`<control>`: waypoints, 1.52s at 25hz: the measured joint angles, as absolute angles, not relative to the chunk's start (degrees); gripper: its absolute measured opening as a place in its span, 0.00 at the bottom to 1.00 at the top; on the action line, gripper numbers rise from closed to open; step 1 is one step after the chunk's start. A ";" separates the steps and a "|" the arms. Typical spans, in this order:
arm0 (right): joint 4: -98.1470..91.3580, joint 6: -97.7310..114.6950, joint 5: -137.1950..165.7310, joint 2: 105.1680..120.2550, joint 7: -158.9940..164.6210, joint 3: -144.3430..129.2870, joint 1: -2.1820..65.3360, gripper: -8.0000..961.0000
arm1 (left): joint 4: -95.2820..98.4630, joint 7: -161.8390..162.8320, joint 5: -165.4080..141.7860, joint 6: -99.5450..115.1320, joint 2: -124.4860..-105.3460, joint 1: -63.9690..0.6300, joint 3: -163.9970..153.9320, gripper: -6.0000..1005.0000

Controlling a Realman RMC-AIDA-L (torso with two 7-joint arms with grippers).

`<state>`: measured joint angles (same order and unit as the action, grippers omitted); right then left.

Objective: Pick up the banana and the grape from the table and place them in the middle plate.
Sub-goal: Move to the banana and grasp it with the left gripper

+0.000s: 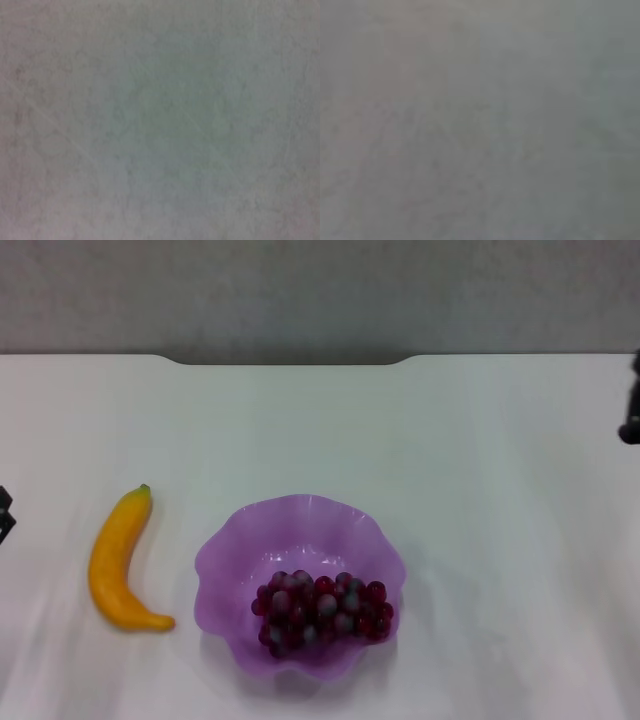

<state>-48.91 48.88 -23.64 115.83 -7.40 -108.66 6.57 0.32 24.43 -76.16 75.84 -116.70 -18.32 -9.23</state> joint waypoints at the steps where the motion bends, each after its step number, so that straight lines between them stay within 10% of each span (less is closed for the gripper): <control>1: -48.91 48.88 -23.64 115.83 -7.40 -108.66 6.57 0.01 | 0.18 24.39 -76.15 75.84 -116.75 -18.45 -9.23 0.89; 38: -40.42 54.61 -48.96 115.40 -19.80 -125.38 4.49 0.01 | -18.06 2.04 -72.71 54.03 -116.85 -27.47 -1.46 0.89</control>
<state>-40.43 54.61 -48.96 115.40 -19.80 -125.38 4.49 -18.06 2.04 -72.71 54.03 -116.85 -27.47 -1.46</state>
